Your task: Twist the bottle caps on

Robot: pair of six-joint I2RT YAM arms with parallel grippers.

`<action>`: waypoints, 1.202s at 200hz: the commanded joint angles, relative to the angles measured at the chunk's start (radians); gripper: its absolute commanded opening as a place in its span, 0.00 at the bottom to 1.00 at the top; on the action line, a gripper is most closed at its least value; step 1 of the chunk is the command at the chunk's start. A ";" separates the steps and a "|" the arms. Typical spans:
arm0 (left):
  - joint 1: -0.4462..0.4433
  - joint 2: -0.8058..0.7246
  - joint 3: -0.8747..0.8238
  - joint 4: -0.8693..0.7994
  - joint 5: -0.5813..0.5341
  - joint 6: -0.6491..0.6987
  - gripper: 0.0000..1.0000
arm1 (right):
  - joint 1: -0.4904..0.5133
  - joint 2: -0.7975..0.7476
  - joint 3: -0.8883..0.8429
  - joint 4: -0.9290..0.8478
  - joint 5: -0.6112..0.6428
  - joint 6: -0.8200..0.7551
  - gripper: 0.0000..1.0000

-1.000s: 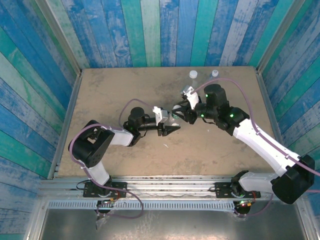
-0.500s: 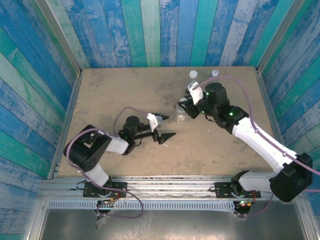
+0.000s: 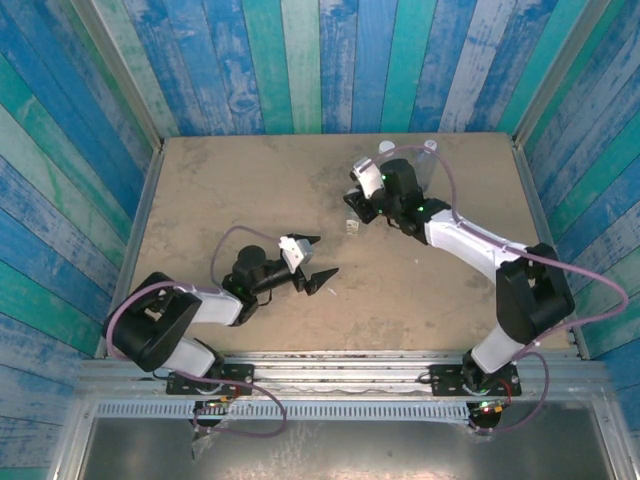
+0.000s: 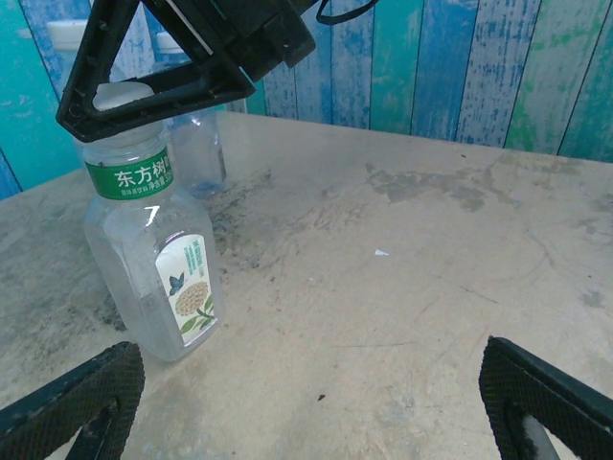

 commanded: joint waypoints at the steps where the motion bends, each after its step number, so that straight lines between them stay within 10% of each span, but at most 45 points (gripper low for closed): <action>1: 0.008 -0.069 0.043 -0.113 -0.039 0.039 0.94 | -0.003 0.021 0.015 0.064 -0.029 0.006 0.34; 54: 0.028 -0.087 0.079 -0.183 -0.065 0.041 0.94 | -0.007 0.046 -0.012 0.072 -0.032 0.012 0.40; 121: 0.118 -0.139 0.106 -0.291 -0.152 0.002 0.94 | -0.032 -0.056 -0.039 0.075 0.009 0.021 0.77; 201: 0.250 -0.354 0.020 -0.315 -0.554 -0.060 0.94 | -0.236 -0.413 -0.374 0.268 0.129 0.166 1.00; 240: 0.310 -0.331 -0.086 -0.176 -0.773 -0.024 0.94 | -0.284 -0.533 -0.614 0.400 0.413 0.099 1.00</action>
